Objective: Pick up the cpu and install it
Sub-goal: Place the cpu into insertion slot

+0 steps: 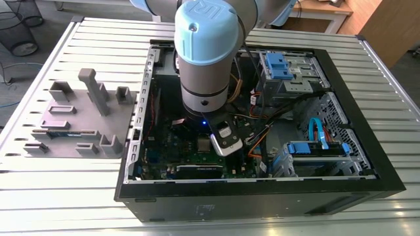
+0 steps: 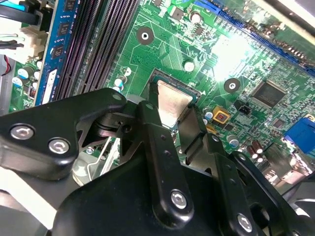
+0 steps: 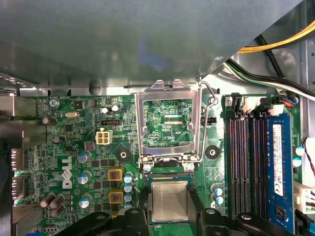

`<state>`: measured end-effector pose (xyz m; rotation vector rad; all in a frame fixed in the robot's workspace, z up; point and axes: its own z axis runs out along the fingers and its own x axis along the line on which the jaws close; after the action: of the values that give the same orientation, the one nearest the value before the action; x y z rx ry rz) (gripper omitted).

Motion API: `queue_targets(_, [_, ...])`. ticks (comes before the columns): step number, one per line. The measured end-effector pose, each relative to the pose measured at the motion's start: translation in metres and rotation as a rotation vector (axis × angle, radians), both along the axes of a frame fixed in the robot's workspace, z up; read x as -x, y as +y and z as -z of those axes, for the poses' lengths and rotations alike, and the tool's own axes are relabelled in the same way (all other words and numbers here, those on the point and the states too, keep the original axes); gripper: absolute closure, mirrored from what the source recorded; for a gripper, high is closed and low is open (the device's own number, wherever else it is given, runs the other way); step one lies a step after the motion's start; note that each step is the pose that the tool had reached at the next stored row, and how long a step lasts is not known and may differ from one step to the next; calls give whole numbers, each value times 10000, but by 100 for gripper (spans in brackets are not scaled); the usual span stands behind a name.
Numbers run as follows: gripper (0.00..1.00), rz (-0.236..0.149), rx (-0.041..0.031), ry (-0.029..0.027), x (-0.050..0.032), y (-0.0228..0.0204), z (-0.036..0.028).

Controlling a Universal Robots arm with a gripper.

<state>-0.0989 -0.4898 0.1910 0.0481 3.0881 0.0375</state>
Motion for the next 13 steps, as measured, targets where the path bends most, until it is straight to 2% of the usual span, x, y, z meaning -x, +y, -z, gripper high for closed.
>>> queue_targets(13, [59, 1, 18, 0, -24, 0, -9])
